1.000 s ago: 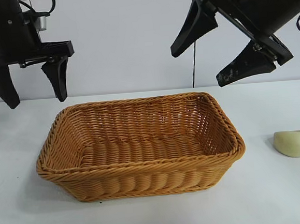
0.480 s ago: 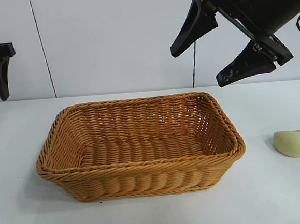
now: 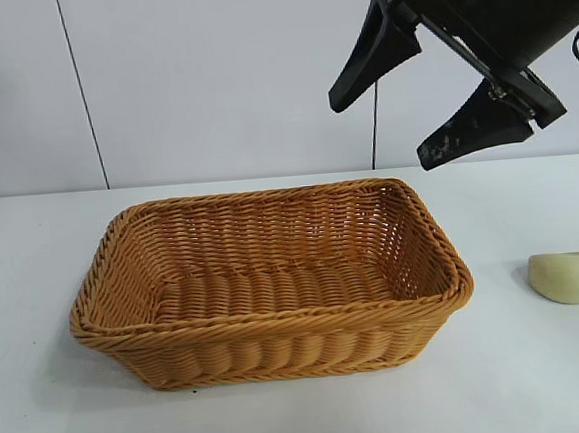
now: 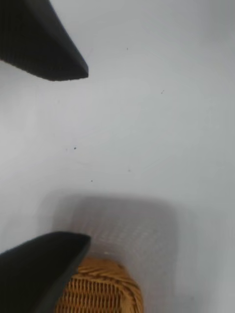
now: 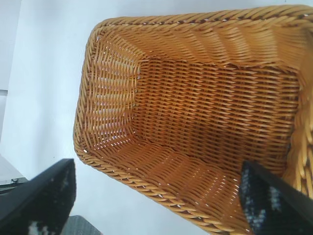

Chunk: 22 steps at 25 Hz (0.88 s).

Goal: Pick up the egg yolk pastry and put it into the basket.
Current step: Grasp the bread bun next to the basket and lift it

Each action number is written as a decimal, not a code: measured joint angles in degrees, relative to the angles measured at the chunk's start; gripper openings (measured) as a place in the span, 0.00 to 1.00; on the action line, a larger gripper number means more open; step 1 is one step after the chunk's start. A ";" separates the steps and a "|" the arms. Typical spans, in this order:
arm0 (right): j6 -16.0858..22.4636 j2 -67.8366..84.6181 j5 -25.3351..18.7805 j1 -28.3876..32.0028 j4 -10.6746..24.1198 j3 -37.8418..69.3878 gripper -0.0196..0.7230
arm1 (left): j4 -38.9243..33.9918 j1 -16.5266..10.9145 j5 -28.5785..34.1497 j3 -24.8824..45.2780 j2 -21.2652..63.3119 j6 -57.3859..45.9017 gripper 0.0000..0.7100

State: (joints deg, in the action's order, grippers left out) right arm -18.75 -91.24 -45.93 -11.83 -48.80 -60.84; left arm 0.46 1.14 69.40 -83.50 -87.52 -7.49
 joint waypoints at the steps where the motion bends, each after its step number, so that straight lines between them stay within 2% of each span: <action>1: 0.00 0.00 0.00 0.00 0.00 0.00 0.90 | -0.46 0.00 0.00 2.86 2.58 0.05 0.86; 6: 0.00 0.00 0.00 0.00 0.00 0.00 0.90 | -3.48 0.00 0.05 16.88 16.38 0.17 0.86; 13: 0.00 0.00 -0.05 0.00 0.06 0.00 0.90 | -3.66 0.00 0.12 35.27 38.11 0.25 0.86; 17: 0.00 0.00 -0.05 0.00 0.06 0.00 0.90 | -3.72 0.00 -0.51 43.73 51.31 0.20 0.86; 22: 0.00 0.00 -0.05 0.00 0.06 0.00 0.90 | -3.31 0.00 -5.18 51.87 66.17 0.20 0.86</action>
State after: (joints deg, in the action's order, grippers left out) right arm -18.75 -91.24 -45.98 -11.83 -48.74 -60.84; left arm -2.86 1.14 64.22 -31.63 -21.35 -7.29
